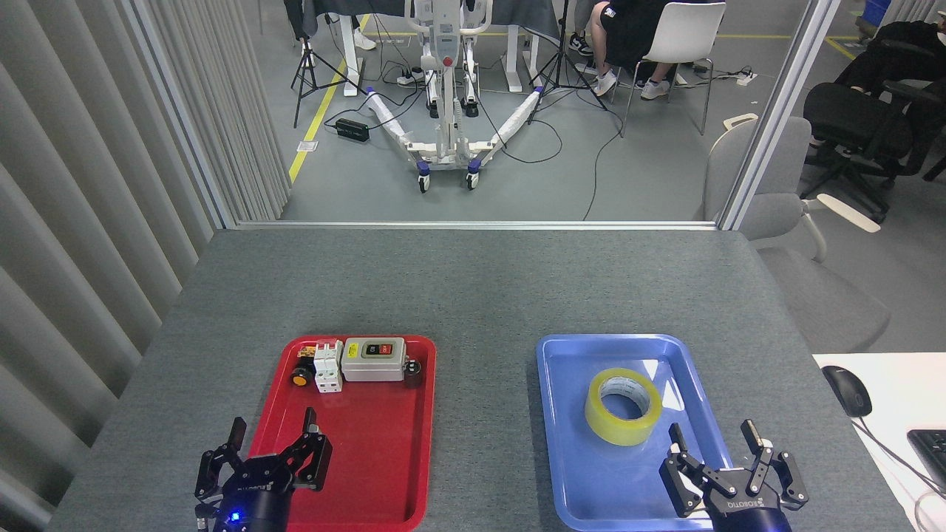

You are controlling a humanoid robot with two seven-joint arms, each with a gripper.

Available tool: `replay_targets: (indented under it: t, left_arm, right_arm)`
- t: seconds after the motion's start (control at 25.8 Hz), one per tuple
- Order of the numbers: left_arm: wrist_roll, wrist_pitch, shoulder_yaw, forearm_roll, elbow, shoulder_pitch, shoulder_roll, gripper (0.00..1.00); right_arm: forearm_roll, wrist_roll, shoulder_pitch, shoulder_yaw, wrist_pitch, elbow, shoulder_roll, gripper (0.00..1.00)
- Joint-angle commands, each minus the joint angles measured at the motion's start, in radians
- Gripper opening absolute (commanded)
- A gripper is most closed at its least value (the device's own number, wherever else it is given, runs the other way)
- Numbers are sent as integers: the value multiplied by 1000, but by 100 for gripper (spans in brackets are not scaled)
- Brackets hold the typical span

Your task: Place and move tape with both arms

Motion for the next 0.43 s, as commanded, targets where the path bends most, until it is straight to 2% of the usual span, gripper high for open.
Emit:
replay_targets:
  t: [0.0,0.39]
  left_arm:
    - [1,0,0,0,-4,-1,-1,100]
    - [1,0,2,0,-6,-18,0,100]
  right_arm:
    - [-1,4,0,0,0,1,2,100]
    - [-1,4,0,1,0,1,2,100]
